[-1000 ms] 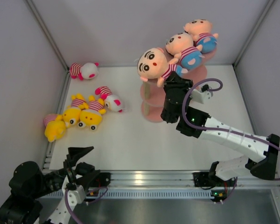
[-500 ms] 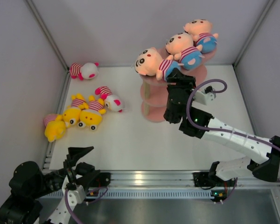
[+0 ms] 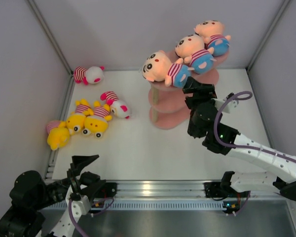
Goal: Place and organize the stuffed toys onto the shelf
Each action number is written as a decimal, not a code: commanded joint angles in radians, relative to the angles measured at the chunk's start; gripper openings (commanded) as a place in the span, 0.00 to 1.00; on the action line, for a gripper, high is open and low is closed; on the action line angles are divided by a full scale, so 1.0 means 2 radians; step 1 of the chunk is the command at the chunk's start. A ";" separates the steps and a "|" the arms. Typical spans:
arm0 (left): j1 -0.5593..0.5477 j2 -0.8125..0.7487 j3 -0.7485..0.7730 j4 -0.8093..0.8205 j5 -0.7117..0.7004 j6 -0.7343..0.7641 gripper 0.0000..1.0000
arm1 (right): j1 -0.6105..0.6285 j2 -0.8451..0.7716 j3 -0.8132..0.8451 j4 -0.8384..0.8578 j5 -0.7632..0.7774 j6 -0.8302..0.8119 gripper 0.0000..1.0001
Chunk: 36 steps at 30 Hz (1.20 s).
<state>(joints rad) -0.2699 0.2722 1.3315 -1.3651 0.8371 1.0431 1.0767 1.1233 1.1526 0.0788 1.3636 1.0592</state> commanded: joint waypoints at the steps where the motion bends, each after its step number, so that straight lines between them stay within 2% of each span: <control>1: 0.001 -0.006 -0.002 -0.014 -0.016 -0.016 0.98 | -0.005 -0.064 -0.045 0.100 -0.102 -0.132 0.71; 3: 0.001 -0.002 -0.005 -0.009 -0.033 -0.049 0.98 | -0.005 -0.107 -0.081 0.138 -0.153 -0.175 0.71; 4: 0.001 0.001 -0.014 -0.002 -0.043 -0.071 0.98 | -0.005 -0.118 -0.093 0.157 -0.206 -0.249 0.71; 6: 0.001 0.013 -0.025 0.014 -0.090 -0.135 0.98 | -0.005 -0.140 -0.104 0.165 -0.257 -0.314 0.72; 7: 0.001 0.018 -0.039 0.024 -0.108 -0.147 0.98 | -0.005 -0.144 -0.099 0.147 -0.311 -0.383 0.73; 9: 0.001 0.027 -0.054 0.031 -0.145 -0.166 0.98 | -0.005 -0.136 -0.063 0.107 -0.379 -0.443 0.79; 10: 0.001 0.029 -0.067 0.037 -0.162 -0.166 0.98 | -0.005 -0.130 -0.028 0.050 -0.399 -0.504 0.82; 14: 0.001 0.027 -0.094 0.057 -0.193 -0.183 0.98 | -0.005 -0.083 0.065 -0.100 -0.436 -0.632 0.86; 16: 0.001 0.026 -0.101 0.058 -0.206 -0.184 0.98 | -0.006 -0.068 0.115 -0.140 -0.426 -0.688 0.86; 18: 0.006 0.025 -0.105 0.057 -0.211 -0.180 0.98 | -0.015 -0.055 0.139 -0.177 -0.464 -0.733 0.87; 19: 0.008 0.023 -0.106 0.057 -0.211 -0.179 0.98 | -0.022 -0.051 0.162 -0.190 -0.488 -0.745 0.93; 20: 0.011 0.023 -0.107 0.058 -0.212 -0.178 0.98 | -0.030 -0.037 0.175 -0.223 -0.513 -0.754 0.95; 21: 0.014 0.023 -0.109 0.057 -0.212 -0.174 0.98 | -0.056 -0.029 0.191 -0.248 -0.570 -0.763 0.96; 24: 0.024 0.023 -0.124 0.062 -0.214 -0.170 0.98 | -0.125 0.010 0.240 -0.307 -0.658 -0.769 0.95; 27: 0.032 0.023 -0.139 0.068 -0.213 -0.170 0.98 | -0.170 0.040 0.251 -0.321 -0.699 -0.778 0.94; 31: 0.037 0.027 -0.144 0.074 -0.208 -0.167 0.98 | -0.195 0.071 0.262 -0.339 -0.724 -0.780 0.85; 33: 0.038 0.029 -0.144 0.074 -0.206 -0.166 0.98 | -0.197 0.076 0.257 -0.339 -0.726 -0.774 0.83; 36: 0.040 0.029 -0.146 0.074 -0.205 -0.164 0.98 | -0.202 0.070 0.234 -0.316 -0.723 -0.755 0.72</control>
<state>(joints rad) -0.1989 0.3183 1.0489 -1.2770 0.4217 0.7097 0.6922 1.2984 1.6257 -0.5655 -0.0227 -0.4782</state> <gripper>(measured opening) 0.984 0.768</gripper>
